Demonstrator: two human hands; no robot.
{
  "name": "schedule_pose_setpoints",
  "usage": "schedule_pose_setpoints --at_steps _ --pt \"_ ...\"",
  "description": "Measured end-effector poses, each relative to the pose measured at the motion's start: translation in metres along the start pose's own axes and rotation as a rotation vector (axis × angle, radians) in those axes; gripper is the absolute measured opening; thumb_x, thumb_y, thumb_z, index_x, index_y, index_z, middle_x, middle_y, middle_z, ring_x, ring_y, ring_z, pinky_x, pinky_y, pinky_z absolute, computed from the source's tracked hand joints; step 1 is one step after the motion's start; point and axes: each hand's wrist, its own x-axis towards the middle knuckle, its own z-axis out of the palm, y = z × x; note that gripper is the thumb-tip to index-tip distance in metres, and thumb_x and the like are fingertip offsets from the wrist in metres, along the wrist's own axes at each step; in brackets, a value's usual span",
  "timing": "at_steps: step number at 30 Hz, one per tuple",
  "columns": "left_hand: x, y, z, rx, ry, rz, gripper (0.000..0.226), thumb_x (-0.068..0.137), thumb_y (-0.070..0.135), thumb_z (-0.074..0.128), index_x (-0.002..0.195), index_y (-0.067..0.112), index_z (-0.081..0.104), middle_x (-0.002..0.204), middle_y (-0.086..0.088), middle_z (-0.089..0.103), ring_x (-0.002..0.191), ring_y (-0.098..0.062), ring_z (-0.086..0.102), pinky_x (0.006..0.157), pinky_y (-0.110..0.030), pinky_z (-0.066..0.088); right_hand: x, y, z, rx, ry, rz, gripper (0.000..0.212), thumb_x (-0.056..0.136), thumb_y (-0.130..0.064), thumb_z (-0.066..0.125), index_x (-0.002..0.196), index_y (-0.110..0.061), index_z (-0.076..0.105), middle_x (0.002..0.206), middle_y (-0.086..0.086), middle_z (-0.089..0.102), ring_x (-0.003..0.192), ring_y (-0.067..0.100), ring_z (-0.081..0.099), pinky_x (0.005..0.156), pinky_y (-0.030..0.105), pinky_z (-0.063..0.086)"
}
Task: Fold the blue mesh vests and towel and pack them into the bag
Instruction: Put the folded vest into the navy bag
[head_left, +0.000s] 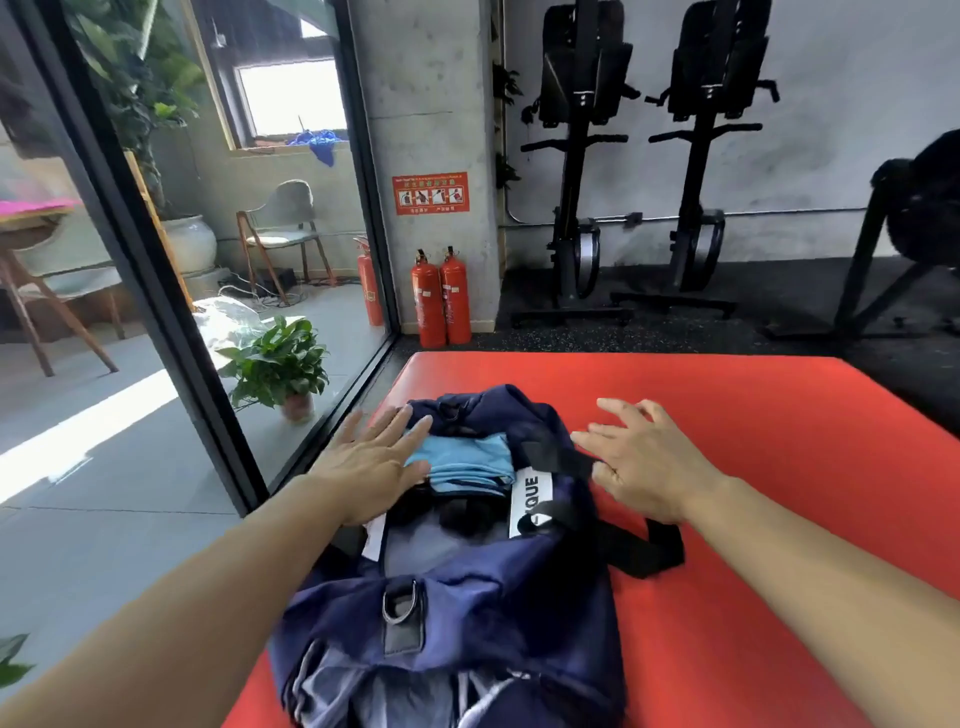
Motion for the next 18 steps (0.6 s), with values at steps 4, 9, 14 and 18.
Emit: schedule_pose_setpoints --at_steps 4,9,14,18 --pt "-0.03 0.041 -0.033 -0.136 0.075 0.038 0.06 0.104 0.051 0.015 0.156 0.032 -0.008 0.164 0.007 -0.009 0.15 -0.01 -0.011 0.12 -0.042 -0.011 -0.068 0.023 -0.012 -0.068 -0.031 0.151 0.049 0.096 -0.033 0.036 0.144 -0.027 0.038 0.144 -0.007 0.05 0.144 0.02 0.021 0.109 0.041 0.021" --pt "-0.049 0.138 -0.067 -0.246 0.152 0.238 0.059 0.104 0.048 0.017 0.156 0.031 -0.003 0.165 0.005 -0.001 0.151 -0.013 -0.004 0.121 -0.045 -0.005 -0.153 0.041 -0.018 -0.076 -0.053 0.305 0.051 0.093 -0.028 0.038 0.143 -0.023 0.041 0.137 -0.003 0.056 0.142 0.022 0.024 0.108 0.041 0.024" --pt "-0.067 0.256 -0.079 -0.256 0.119 0.464 0.06 0.103 0.053 0.014 0.156 0.033 -0.004 0.165 0.003 0.001 0.152 -0.017 0.0 0.121 -0.048 -0.004 -0.254 0.061 -0.017 -0.127 -0.096 0.504 0.049 0.093 -0.031 0.04 0.141 -0.022 0.04 0.134 0.0 0.058 0.14 0.023 0.027 0.104 0.042 0.025" --pt "-0.085 0.343 -0.089 -0.191 0.078 0.611 0.061 0.102 0.054 0.013 0.156 0.032 -0.006 0.165 0.003 0.0 0.152 -0.018 0.001 0.121 -0.05 -0.003 -0.336 0.077 -0.017 -0.148 -0.107 0.648 0.043 0.092 -0.033 0.045 0.133 -0.021 0.044 0.122 0.003 0.063 0.132 0.024 0.036 0.096 0.041 0.029"
